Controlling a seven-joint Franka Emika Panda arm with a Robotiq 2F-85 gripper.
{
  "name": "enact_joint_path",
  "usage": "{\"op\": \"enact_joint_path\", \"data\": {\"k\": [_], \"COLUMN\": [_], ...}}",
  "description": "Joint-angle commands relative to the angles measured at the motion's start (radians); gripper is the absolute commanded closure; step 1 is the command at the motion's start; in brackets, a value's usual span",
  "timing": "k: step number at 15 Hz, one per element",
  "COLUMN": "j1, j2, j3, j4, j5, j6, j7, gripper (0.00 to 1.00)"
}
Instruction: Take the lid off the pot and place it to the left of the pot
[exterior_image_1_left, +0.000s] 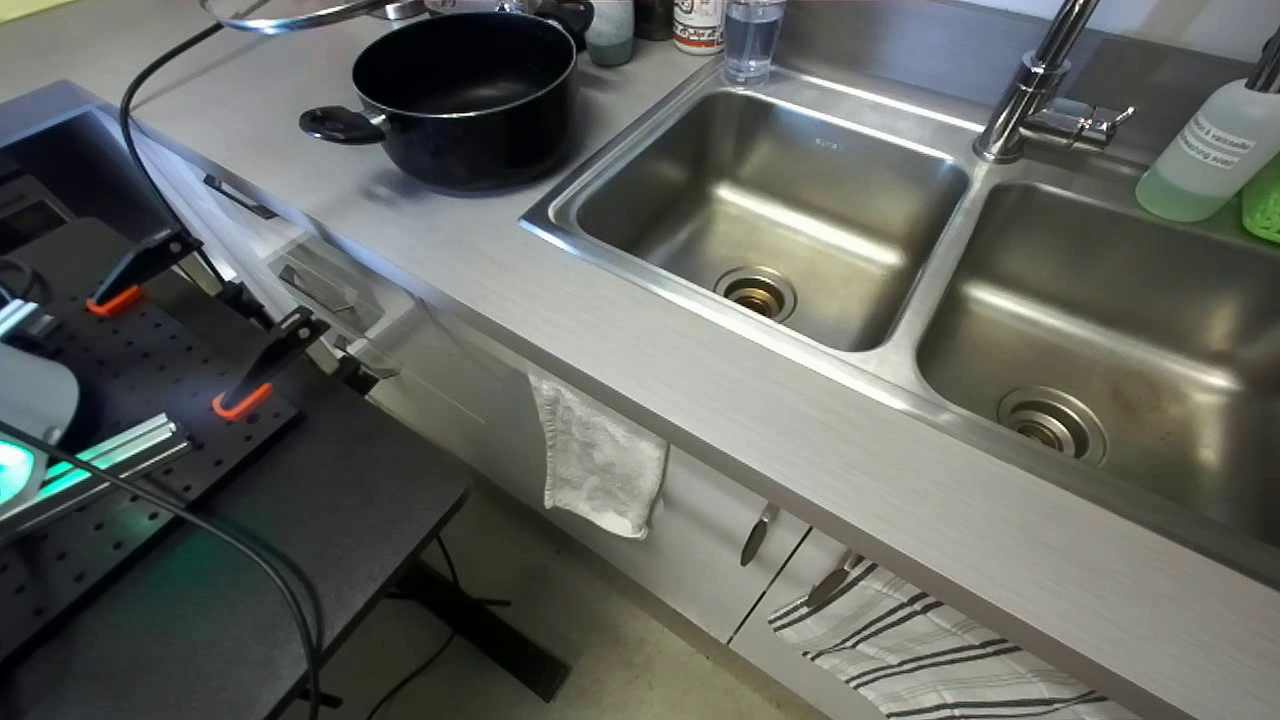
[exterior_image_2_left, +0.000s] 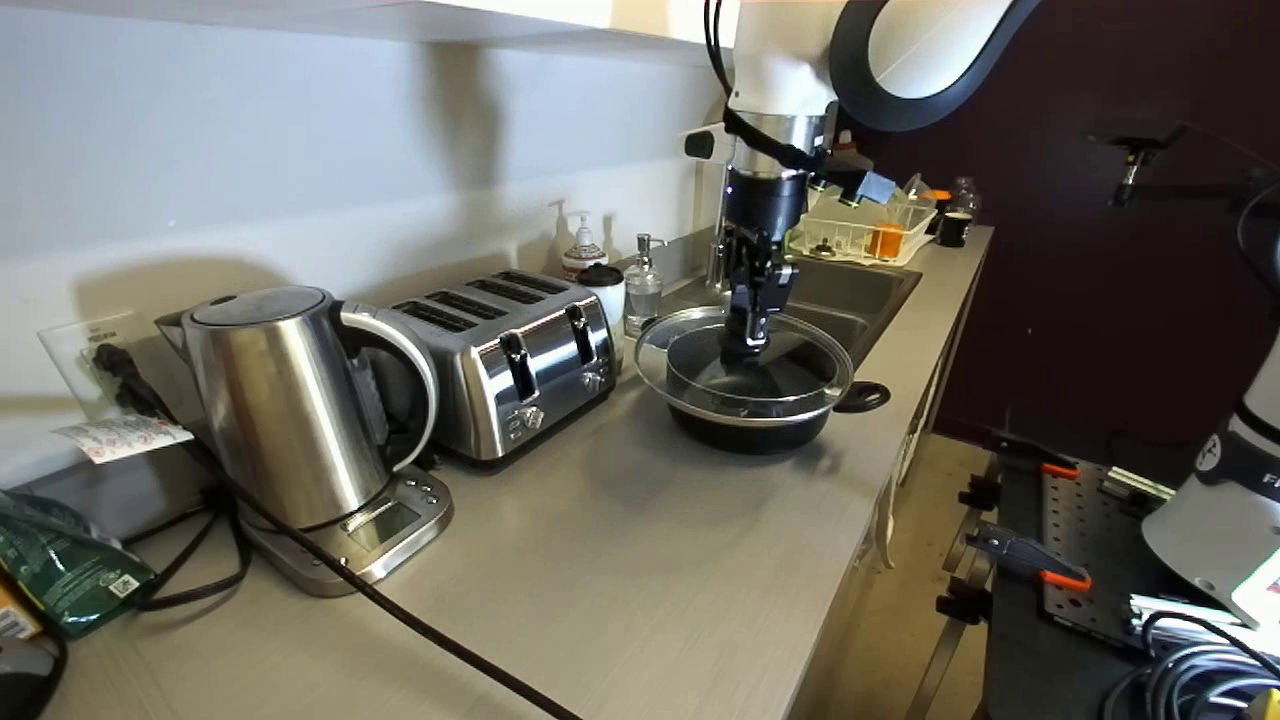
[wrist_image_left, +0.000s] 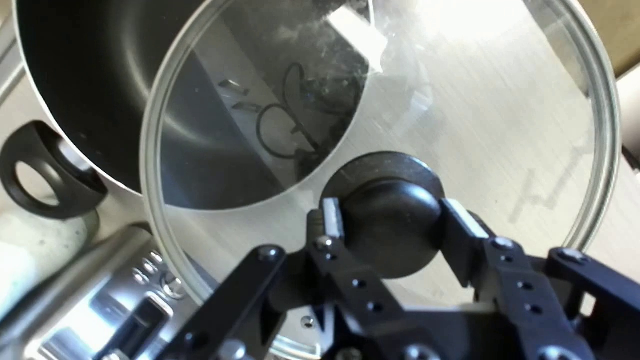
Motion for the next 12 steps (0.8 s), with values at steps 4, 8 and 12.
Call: {"op": "enact_joint_path", "data": {"k": [4,8,12], "j1": [0.104,0.124,0.120], "j2": [0.017,0.100,0.200], "j3": [0.098,0.121,0.126], "j4": [0.037,0.050,0.054], "j5": [-0.073,-0.118,-0.141], "j6": [-0.057,-0.037,-0.017], "j7": [-0.008,-0.008,-0.034], "gripper": [0.75,0.75,0.75]}}
